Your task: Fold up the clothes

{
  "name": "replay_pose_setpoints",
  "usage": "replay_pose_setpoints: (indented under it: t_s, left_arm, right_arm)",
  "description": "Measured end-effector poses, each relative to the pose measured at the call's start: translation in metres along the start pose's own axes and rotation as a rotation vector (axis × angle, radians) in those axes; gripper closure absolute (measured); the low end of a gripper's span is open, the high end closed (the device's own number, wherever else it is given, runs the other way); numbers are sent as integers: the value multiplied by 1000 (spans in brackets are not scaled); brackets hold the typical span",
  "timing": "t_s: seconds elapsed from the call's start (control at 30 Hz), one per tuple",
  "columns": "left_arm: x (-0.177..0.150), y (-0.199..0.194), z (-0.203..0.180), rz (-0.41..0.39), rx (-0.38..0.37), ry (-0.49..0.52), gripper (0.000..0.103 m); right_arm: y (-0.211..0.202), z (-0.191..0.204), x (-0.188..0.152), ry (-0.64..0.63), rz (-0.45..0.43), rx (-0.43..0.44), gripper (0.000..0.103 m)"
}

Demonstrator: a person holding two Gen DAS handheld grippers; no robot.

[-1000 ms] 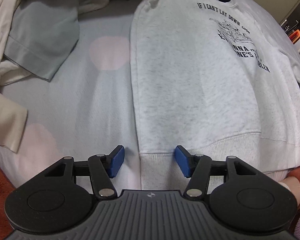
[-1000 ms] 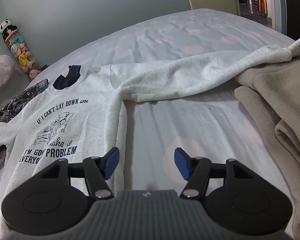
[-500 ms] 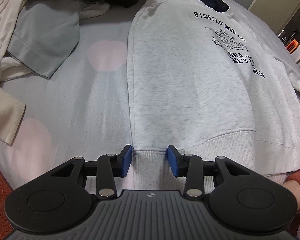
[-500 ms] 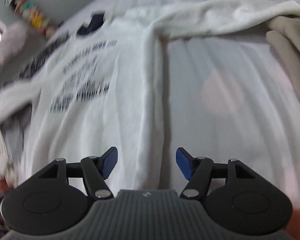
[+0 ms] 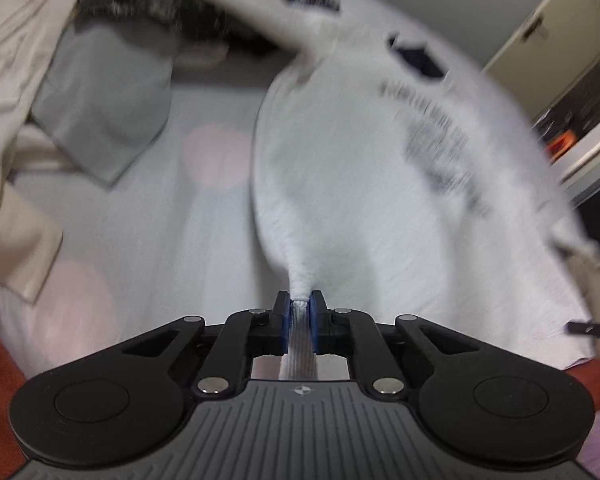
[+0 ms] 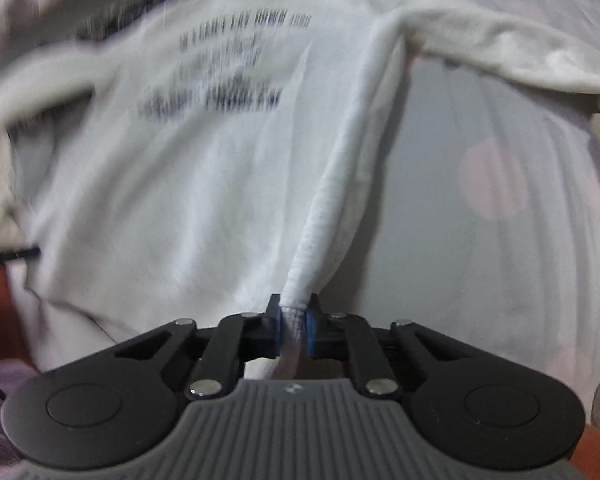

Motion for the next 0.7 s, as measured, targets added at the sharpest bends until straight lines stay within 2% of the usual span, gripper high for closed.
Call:
replay_pose_setpoints:
  t_s: [0.13,0.23,0.3,0.37,0.47,0.6,0.7]
  left_arm:
    - [27,-42,-12,-72,-89,-4,96]
    - [40,-78,-25,-125,-166,-5,96]
    - [43,-99,-32,-150,-179,11,96]
    - [38,-95,-29,-120,-156,19,96]
    - [31,-90,-26,-75,-120,31,96]
    - [12,-52,-1,22,-65,-7,96]
    - [4,-25,5,68,21,29,96]
  right_arm:
    - [-48,-10,16,111,-111,118,92]
    - [-83,-4,27,127,-175,144,92]
    - [-105,-5,28,149,-208,169,93]
    - [-117,-9,22,165,-212,153,93]
    - [-107,-25,10,199,-151,112,93]
    - [-67,-39,-14,251,-52,113,94]
    - [-40,-42,-21,243,-7,78,95]
Point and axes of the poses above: each gripper's, at about its wrist camera, not at the fingertips, and y roughly the way its jaws point, z to its left, x to its top, the point moved 4 cm from there along y, roughly the way its jaws point, and after that the axes turned 7 degrees about z, right-handed, at the moved point
